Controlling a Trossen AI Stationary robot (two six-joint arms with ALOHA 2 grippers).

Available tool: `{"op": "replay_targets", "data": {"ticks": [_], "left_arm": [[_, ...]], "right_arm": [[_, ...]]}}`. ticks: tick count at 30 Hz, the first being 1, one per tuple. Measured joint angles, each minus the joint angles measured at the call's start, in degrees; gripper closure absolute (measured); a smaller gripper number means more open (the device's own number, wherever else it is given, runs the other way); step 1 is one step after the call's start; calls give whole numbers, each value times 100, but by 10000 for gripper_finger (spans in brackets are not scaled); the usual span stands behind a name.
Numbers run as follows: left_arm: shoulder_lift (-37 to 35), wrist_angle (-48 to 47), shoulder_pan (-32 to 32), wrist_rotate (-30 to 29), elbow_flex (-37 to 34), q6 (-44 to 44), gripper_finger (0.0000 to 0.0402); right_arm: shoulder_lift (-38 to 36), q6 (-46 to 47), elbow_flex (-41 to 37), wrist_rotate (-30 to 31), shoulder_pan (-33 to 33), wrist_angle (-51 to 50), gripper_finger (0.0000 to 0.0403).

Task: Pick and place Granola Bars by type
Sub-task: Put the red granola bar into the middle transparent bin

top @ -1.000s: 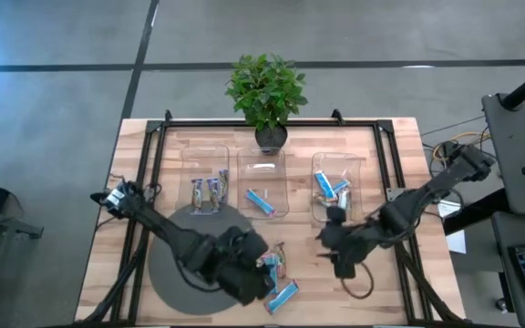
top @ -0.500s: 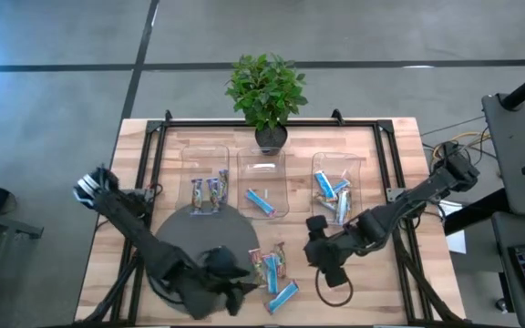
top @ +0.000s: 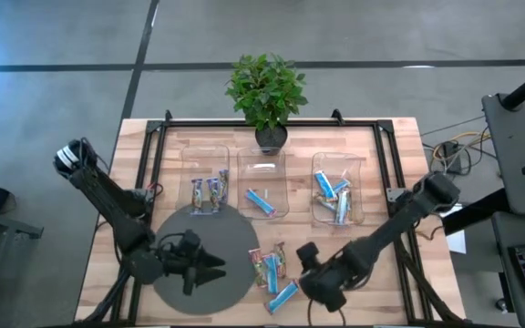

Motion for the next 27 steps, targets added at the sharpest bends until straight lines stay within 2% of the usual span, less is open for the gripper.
{"op": "replay_targets", "data": {"ticks": [7,16,24,27], "left_arm": [[-358,-67,-3,252,-325,149,186],[-405,-95,-3,965,-377,409,186],[-405,-108,-21,1178,-377,707,186],[-405,-168,-23,1248,-377,733,186]], "right_arm": [[877,14,718,2,55,2,193],[1719,369,1575,-1,-16,-217,191],[2419,796,2362,121,-45,-1410,143],[2552,722,2546,149,-48,-1425,124]]}}
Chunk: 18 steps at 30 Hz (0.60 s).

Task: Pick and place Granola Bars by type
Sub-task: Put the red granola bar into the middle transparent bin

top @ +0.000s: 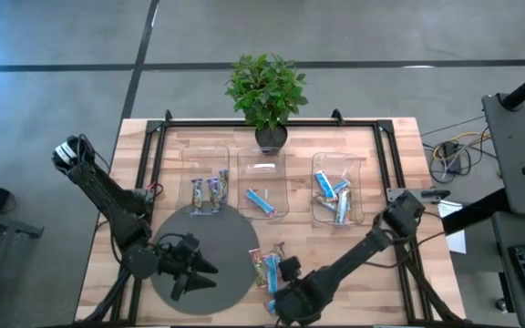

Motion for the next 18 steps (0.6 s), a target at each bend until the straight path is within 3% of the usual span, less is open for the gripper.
{"op": "replay_targets", "data": {"ticks": [9,18], "left_arm": [[0,-132,-2,115,0,-17,186],[0,-135,2,80,0,-28,186]], "right_arm": [[128,-100,100,-472,-106,79,122],[137,-121,84,-623,-306,16,213]]}}
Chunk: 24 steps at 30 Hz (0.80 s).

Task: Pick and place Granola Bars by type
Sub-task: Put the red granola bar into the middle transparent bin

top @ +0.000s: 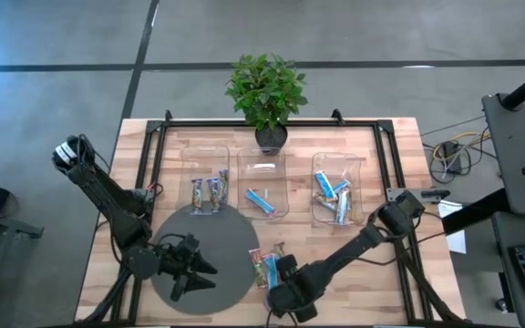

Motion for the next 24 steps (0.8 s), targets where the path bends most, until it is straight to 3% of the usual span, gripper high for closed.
{"op": "replay_targets", "data": {"ticks": [7,13,16,21,24], "left_arm": [[0,0,0,-43,0,-120,186],[2,-4,0,-275,0,-128,186],[2,-7,0,-423,0,-118,186],[2,-4,2,-616,0,-101,186],[2,-6,4,-682,0,-115,186]], "right_arm": [[-158,-21,119,-47,-61,-445,290],[-1004,479,275,22,-77,-688,319],[-1519,1415,273,540,-224,-669,319],[-2140,3886,256,1551,-955,-591,315],[-2260,4416,199,1703,-1507,-71,315]]}}
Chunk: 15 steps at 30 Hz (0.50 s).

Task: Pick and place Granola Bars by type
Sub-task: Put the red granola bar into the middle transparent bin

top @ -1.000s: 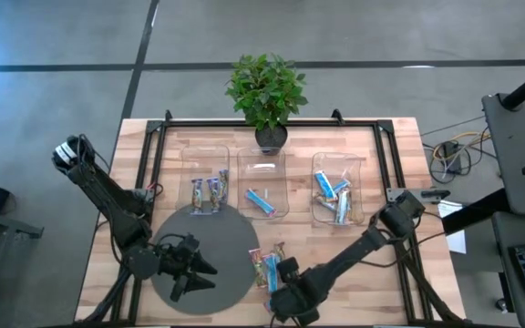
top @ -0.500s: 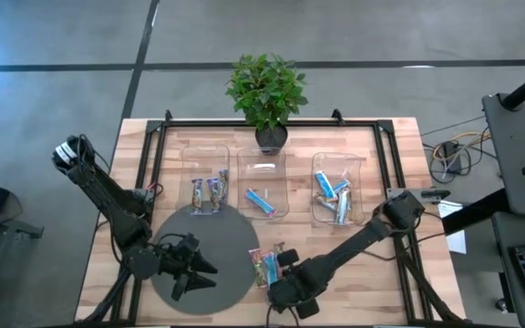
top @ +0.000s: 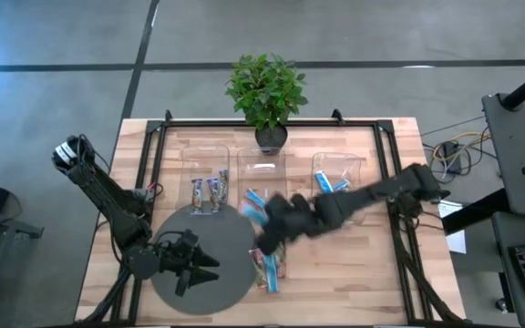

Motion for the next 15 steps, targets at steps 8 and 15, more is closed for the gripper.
{"op": "replay_targets", "data": {"ticks": [8,15], "left_arm": [[0,-1,24,-113,0,-419,186],[0,-2,24,-111,0,-345,186]], "right_arm": [[446,995,-31,-281,-1528,415,303],[1258,1011,-39,-1092,-1973,120,288]]}}
